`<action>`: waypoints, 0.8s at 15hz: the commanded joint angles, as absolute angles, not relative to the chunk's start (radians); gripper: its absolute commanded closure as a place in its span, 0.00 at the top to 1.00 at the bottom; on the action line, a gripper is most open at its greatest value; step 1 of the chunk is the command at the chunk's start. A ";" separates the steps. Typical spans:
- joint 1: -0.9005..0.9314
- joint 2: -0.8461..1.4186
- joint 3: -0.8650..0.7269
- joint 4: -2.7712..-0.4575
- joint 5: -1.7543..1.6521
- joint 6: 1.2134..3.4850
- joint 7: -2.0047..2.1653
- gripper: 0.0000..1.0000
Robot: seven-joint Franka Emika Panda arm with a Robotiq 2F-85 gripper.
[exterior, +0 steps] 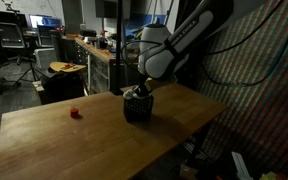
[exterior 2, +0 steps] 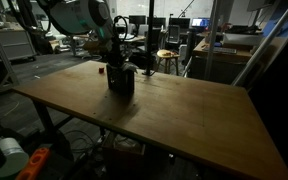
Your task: Pick up the cloth and put it in the box
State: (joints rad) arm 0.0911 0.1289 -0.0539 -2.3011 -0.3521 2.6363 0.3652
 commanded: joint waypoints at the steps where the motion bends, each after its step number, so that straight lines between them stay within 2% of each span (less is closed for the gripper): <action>1: 0.102 0.139 -0.039 -2.303 -0.358 2.603 0.402 0.04; 12: 0.147 0.243 0.019 -2.141 -0.328 2.452 0.401 0.04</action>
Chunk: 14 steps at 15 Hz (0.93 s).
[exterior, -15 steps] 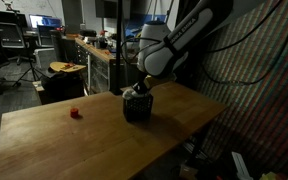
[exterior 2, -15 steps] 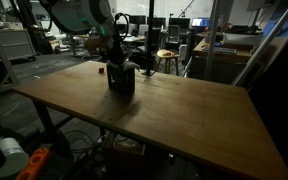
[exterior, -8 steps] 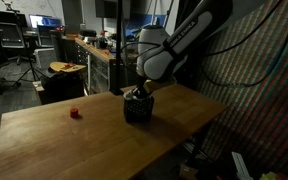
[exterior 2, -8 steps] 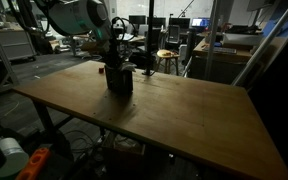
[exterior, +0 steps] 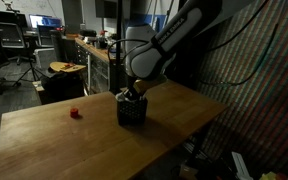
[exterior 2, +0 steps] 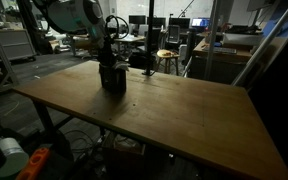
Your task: Pick up the cloth and put it in the box
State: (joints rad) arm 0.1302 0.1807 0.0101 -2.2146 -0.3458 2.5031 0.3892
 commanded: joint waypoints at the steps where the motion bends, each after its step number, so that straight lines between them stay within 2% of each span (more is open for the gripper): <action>1: 0.149 0.253 0.018 -2.123 -0.332 2.439 0.405 0.04; 2: 0.151 0.261 0.017 -2.105 -0.333 2.428 0.406 0.06; 3: 0.153 0.265 0.017 -2.091 -0.330 2.417 0.404 0.31; 5: 0.157 0.268 0.013 -2.070 -0.334 2.408 0.411 0.35; 13: 0.154 0.232 0.002 -2.049 -0.339 2.387 0.421 0.95; 14: 0.153 0.228 0.001 -2.046 -0.340 2.386 0.422 0.99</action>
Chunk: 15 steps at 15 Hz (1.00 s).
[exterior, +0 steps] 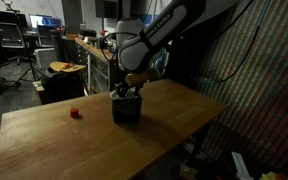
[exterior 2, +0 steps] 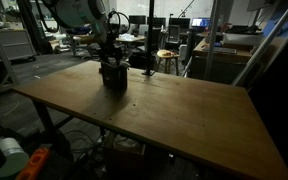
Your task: Pick up the cloth and put it in the box
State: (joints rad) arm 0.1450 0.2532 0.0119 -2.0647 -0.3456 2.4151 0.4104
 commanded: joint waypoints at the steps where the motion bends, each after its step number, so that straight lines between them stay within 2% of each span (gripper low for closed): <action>1: 0.152 0.221 -0.001 -2.045 -0.342 2.383 0.423 1.00; 10: 0.138 0.165 -0.010 -2.049 -0.351 2.381 0.424 1.00; 15: 0.111 0.187 -0.013 -2.038 -0.327 2.480 0.380 1.00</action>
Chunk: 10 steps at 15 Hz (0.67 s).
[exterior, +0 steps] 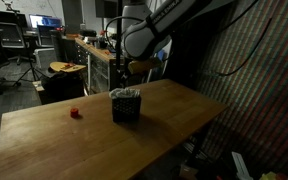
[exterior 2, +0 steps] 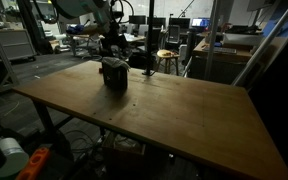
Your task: Pick up the cloth and put it in the box
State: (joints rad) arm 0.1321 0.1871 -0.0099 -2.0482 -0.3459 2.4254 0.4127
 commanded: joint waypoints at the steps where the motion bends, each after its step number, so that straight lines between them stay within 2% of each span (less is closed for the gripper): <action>1: 0.103 0.193 -0.018 -2.031 -0.327 2.492 0.376 1.00; 10: 0.035 0.231 -0.058 -2.030 -0.277 2.547 0.349 1.00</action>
